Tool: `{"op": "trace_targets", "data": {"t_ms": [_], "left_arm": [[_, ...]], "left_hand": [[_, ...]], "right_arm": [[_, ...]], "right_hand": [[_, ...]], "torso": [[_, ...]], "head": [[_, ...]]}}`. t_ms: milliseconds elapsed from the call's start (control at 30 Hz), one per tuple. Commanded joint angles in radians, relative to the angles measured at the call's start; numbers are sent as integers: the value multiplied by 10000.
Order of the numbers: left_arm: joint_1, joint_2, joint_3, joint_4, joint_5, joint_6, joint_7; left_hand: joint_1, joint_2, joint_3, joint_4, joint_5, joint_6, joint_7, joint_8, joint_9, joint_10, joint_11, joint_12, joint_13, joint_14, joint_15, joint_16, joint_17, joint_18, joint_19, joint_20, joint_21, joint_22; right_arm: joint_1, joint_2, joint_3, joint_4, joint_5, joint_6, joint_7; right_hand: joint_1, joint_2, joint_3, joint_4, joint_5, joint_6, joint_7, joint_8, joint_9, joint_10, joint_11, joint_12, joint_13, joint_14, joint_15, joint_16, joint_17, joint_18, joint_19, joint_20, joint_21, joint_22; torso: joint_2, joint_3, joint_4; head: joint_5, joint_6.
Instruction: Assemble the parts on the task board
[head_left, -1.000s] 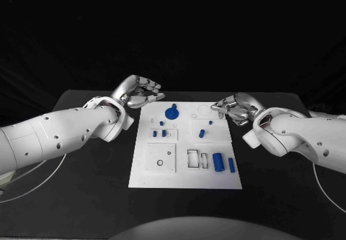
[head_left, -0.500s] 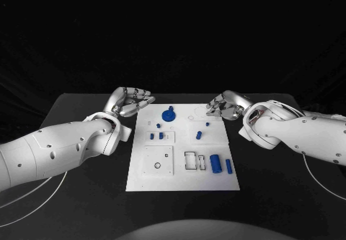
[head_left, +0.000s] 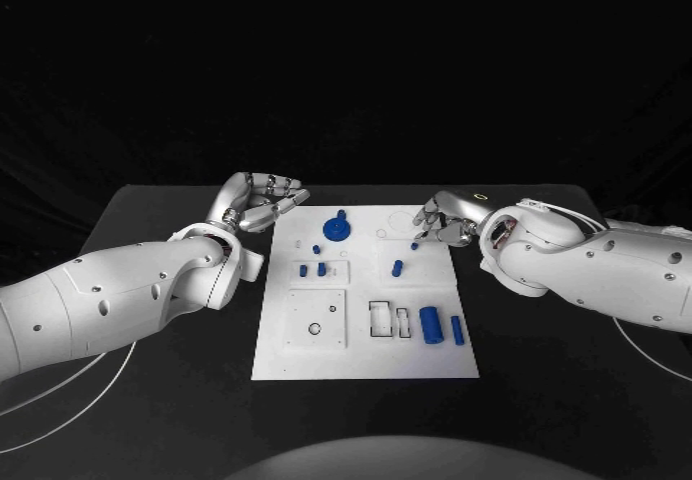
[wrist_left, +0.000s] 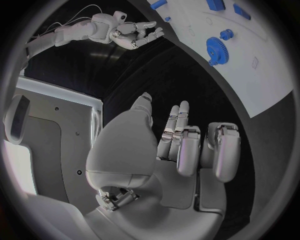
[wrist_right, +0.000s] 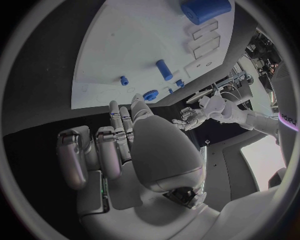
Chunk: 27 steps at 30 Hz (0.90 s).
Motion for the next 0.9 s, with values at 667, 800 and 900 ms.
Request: {"op": "trace_targets", "data": {"t_ms": [667,800,900], "left_arm": [[-4,-74,8,85,65,196,17],[-3,-82,8,98,64,209,6],[-3,-87,7,111,63,230,-9]], "left_hand": [[85,276,-115,-1,74,-9,70,-78,-13,-89,7,-24,-6,981,-15,48,2520,-74,1034,-25,44,2633],[101,301,-119,-2,75,-3,69,-79,-13,-89,6,-23,-6,980,-15,47,2518,-74,1034,-24,44,2633],[116,329,-124,-1,76,4,68,-80,-12,-89,6,-23,-6,981,-15,48,2519,-74,1034,-24,44,2633]], "right_arm": [[-276,572,6,-317,-1149,1304,-1036],[-286,620,6,-309,-1279,1395,-1256],[-290,653,6,-306,-1357,1432,-1372]], "right_hand": [[70,-40,182,-75,-40,33,-75,-69,-73,207,-12,-184,-342,1059,46,41,2632,-68,1048,88,45,2630],[86,-31,234,-95,-39,126,-58,-44,-76,270,-80,-221,-445,1059,-8,41,2632,-68,1048,54,45,2630],[110,-20,306,-121,-38,245,15,-21,-80,320,-146,-279,-574,1059,-70,41,2632,-68,1048,0,45,2630]], "torso": [[-1,-12,12],[2,-5,9],[5,-3,6]], "head": [[54,-44],[61,-57],[62,-60]]}}
